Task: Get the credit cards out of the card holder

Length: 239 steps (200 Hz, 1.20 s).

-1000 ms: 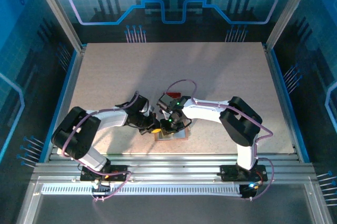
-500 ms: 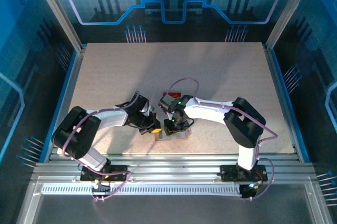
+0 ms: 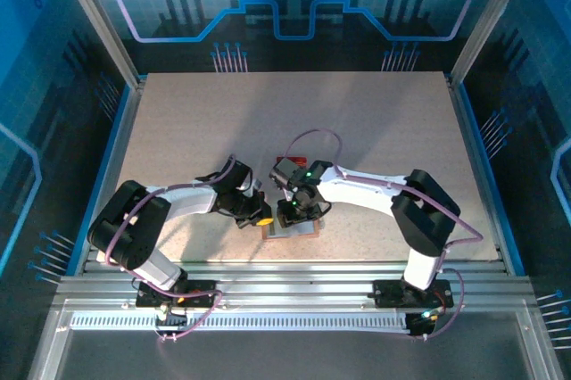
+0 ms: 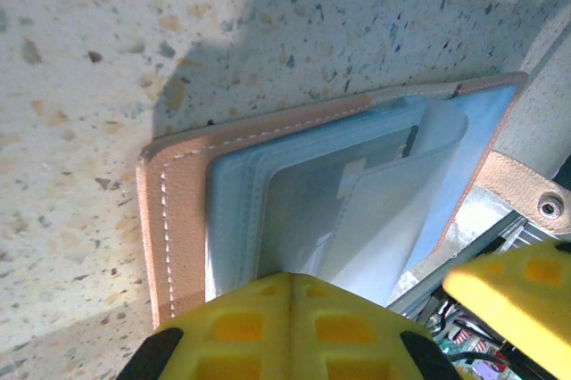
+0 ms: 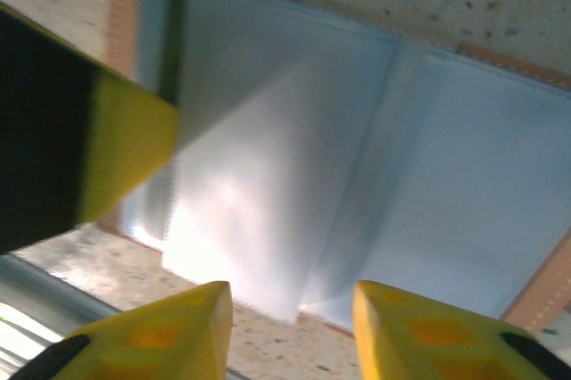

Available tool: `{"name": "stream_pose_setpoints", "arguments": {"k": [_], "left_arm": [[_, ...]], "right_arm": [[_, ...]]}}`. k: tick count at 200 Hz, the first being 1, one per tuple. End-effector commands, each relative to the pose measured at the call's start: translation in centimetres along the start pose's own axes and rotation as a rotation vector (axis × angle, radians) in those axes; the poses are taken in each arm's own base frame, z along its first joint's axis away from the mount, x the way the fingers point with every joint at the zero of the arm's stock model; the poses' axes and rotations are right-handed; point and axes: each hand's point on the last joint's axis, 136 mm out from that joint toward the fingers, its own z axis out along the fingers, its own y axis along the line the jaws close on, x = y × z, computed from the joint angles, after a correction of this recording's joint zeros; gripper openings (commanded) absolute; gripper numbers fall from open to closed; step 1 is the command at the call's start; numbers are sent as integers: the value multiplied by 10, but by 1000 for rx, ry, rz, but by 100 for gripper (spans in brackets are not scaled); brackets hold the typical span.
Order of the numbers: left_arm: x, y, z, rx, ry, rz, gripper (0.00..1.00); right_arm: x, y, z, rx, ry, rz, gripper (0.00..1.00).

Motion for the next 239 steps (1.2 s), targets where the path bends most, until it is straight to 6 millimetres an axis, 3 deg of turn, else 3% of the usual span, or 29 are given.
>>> {"name": "stream_pose_setpoints", "arguments": {"k": [1, 18, 31, 72, 102, 152, 239], "left_arm": [[3, 7, 2, -38, 20, 1, 0], [3, 7, 2, -38, 20, 1, 0], [3, 7, 2, -38, 20, 2, 0], [4, 8, 2, -40, 20, 3, 0], [4, 8, 1, -40, 18, 3, 0], [4, 8, 1, -40, 17, 4, 0], [5, 8, 1, -43, 18, 2, 0]], "right_arm": [[-1, 31, -8, -175, -47, 11, 26], [-2, 42, -1, -273, -41, 52, 10], [-3, 48, 7, -335, -25, 82, 5], [-3, 52, 29, -405, 13, 138, 3], [2, 38, 39, -341, 29, 151, 3], [9, 9, 36, -162, 42, 127, 18], [5, 5, 16, -5, 11, 47, 39]]}}
